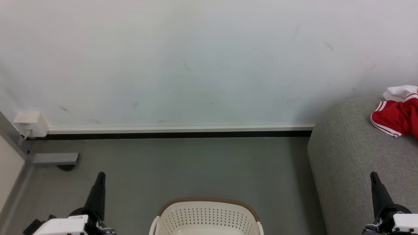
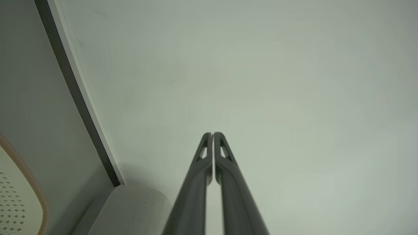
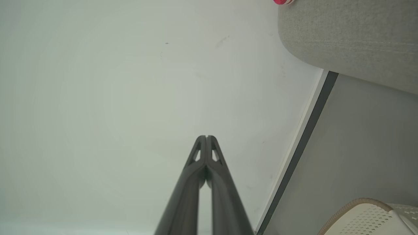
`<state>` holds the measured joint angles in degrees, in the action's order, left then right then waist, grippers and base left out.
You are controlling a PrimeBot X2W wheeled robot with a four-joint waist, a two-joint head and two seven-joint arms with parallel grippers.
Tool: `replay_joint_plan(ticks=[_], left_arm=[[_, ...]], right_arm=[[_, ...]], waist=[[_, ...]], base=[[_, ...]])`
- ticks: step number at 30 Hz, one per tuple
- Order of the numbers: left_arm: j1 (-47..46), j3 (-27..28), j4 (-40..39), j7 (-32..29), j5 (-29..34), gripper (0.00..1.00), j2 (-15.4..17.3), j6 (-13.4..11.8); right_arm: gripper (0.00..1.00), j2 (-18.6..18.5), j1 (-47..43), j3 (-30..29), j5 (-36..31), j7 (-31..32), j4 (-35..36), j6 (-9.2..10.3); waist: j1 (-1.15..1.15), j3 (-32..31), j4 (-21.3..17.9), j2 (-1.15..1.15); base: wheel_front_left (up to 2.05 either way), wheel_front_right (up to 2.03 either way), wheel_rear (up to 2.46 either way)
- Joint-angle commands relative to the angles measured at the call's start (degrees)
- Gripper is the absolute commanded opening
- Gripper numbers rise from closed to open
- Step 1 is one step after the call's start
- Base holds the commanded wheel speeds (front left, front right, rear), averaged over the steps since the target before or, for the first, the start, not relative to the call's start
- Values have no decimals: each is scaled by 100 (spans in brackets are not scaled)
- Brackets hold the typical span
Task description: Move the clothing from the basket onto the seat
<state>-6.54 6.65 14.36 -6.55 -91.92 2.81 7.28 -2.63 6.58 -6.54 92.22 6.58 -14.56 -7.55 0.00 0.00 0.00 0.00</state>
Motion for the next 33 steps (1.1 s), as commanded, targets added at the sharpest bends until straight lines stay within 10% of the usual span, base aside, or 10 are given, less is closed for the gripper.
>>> replay_joint_plan(ticks=[1,33], left_arm=[[-33,15,-14,-31,-74,0,12,26],[-33,15,-14,-31,-74,0,12,26]], right_arm=[[0,-46,38,-23,22,24,27,12],[0,-47,38,-23,16,23,27,12]], waist=[[0,0,0,0],[0,0,0,0]], base=[[0,0,0],[0,0,0]])
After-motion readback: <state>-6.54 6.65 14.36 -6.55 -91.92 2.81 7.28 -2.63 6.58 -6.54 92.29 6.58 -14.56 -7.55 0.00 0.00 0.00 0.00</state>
